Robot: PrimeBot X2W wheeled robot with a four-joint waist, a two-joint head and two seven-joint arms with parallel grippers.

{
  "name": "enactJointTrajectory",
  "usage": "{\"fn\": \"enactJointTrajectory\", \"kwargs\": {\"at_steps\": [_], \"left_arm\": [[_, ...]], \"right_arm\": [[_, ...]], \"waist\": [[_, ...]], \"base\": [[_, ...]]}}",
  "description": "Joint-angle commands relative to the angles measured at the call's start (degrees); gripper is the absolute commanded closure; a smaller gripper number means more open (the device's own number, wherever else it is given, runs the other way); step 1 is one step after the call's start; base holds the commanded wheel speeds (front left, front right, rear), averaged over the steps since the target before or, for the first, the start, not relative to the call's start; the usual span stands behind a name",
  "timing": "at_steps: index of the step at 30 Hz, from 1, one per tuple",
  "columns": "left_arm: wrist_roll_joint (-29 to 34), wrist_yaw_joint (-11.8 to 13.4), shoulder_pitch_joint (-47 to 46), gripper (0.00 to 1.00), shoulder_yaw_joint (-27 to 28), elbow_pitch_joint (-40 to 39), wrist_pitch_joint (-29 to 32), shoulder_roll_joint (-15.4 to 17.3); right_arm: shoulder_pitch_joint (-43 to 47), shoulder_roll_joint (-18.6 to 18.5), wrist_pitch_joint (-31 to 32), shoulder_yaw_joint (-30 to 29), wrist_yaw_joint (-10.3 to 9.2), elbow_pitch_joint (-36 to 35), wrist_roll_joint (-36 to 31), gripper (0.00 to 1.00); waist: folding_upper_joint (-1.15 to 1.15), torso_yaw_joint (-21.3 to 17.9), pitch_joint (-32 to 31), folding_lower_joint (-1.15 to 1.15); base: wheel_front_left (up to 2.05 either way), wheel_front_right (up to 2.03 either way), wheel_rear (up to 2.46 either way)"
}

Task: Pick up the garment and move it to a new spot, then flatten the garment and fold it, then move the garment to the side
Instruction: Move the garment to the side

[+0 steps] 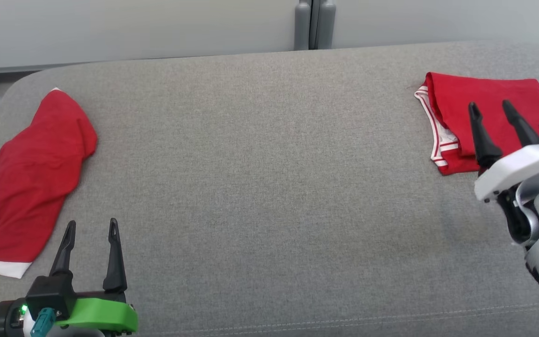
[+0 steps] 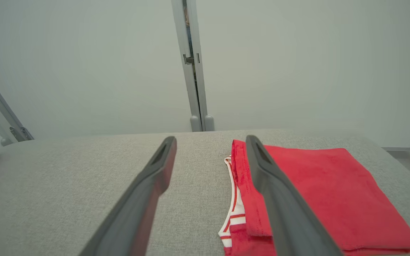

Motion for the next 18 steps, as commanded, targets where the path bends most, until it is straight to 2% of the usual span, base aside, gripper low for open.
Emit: {"fn": "enactJointTrajectory", "kwargs": {"at_steps": [1,5,18], "left_arm": [[-0.11,-0.23,1.05,0.00,0.13,-0.02,-0.14,0.08],[-0.34,-0.17,2.06,0.00,0.48,0.14,-0.14,0.05],[-0.83,-0.03,3.78,0.00,1.32,0.59,-0.14,-0.06]], "right_arm": [[4.01,1.70,-0.16,-2.82,-0.08,-2.24,-2.08,0.00],[10.36,5.12,-0.16,-6.74,-0.08,-5.97,-5.82,0.00],[21.84,12.09,-0.17,-11.26,-0.05,-13.72,-13.44,0.00]], "waist": [[0.00,-0.13,-1.95,0.00],[0.00,-0.27,-3.52,0.00],[0.00,-1.46,-6.12,0.00]], "base": [[0.00,0.00,0.00],[0.00,0.00,0.00],[0.00,0.00,0.00]]}}
